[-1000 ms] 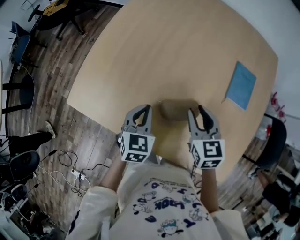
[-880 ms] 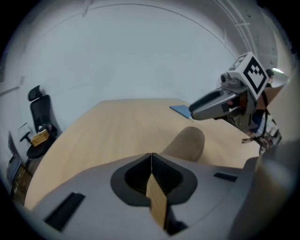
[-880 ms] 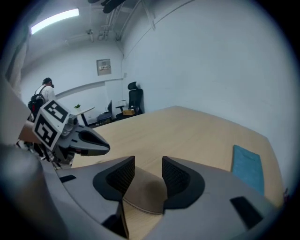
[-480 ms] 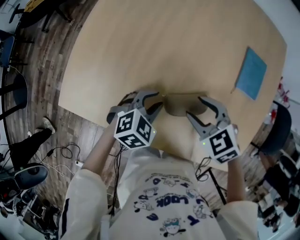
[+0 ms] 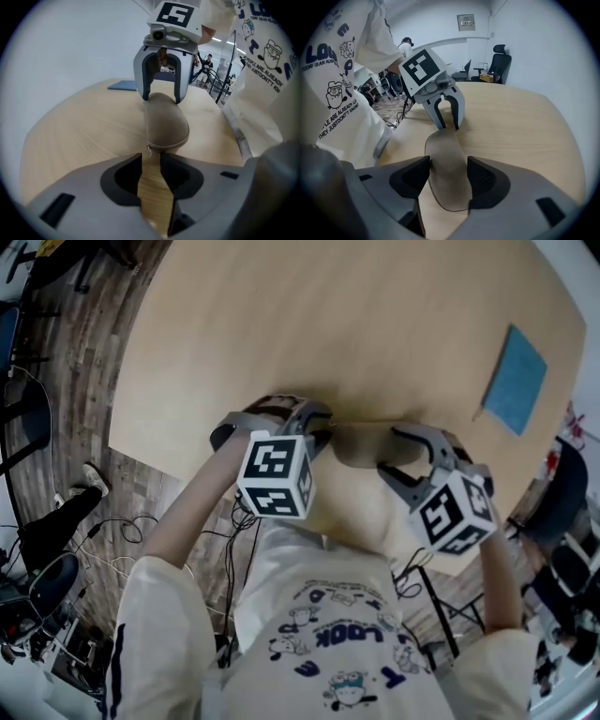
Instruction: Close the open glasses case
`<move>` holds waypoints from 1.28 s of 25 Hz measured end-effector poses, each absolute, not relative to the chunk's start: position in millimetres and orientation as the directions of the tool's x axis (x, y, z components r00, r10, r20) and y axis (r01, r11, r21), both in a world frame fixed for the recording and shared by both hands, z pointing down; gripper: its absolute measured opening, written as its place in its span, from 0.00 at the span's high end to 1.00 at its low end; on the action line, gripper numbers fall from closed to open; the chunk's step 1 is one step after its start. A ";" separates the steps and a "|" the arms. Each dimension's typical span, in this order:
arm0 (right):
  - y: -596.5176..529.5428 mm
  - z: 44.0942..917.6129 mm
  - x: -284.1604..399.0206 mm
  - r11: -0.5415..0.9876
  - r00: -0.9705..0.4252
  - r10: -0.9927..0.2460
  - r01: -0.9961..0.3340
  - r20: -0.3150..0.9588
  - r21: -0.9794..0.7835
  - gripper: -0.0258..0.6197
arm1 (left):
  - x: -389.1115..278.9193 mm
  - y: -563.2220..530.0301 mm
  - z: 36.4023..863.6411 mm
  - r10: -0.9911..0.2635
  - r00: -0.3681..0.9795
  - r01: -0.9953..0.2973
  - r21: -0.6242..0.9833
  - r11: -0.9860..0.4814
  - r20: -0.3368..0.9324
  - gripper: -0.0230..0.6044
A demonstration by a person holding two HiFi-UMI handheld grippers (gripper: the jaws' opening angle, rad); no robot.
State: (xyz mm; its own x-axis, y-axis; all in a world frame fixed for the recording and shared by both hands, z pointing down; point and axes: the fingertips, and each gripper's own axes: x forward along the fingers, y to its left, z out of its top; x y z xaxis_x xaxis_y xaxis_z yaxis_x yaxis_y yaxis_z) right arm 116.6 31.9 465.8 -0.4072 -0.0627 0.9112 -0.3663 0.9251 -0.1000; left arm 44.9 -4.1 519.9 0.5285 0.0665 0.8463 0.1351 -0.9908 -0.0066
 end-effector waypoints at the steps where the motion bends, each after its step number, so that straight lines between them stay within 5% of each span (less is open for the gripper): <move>1: 33.5 466.9 116.4 0.927 -0.408 -0.053 -0.359 0.911 -0.107 0.60 | 45.4 -2.4 520.6 0.079 0.522 0.163 -0.008 -0.987 0.849 0.78; 14: 34.1 472.1 109.3 0.954 -0.420 0.077 -0.233 0.904 -0.190 0.58 | 50.1 -0.4 518.2 0.261 0.467 0.586 -0.074 -0.807 0.845 0.83; 21: 34.4 472.7 108.6 0.955 -0.430 0.096 -0.216 0.897 -0.206 0.58 | 49.3 -1.6 514.0 0.285 0.484 0.591 -0.069 -0.804 0.827 0.94; 32: 36.4 474.0 108.0 0.950 -0.428 0.142 -0.193 0.892 -0.244 0.57 | 50.2 -2.4 512.3 0.274 0.478 0.546 -0.039 -0.837 0.835 0.95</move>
State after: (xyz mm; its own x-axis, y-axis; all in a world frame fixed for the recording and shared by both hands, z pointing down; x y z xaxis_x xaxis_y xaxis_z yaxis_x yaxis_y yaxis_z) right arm 108.0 36.4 474.0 -0.4285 0.1422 0.8923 -0.1932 0.9503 -0.2442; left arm 50.2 -2.4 512.3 0.4778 0.2736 0.8347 0.5464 -0.8367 -0.0385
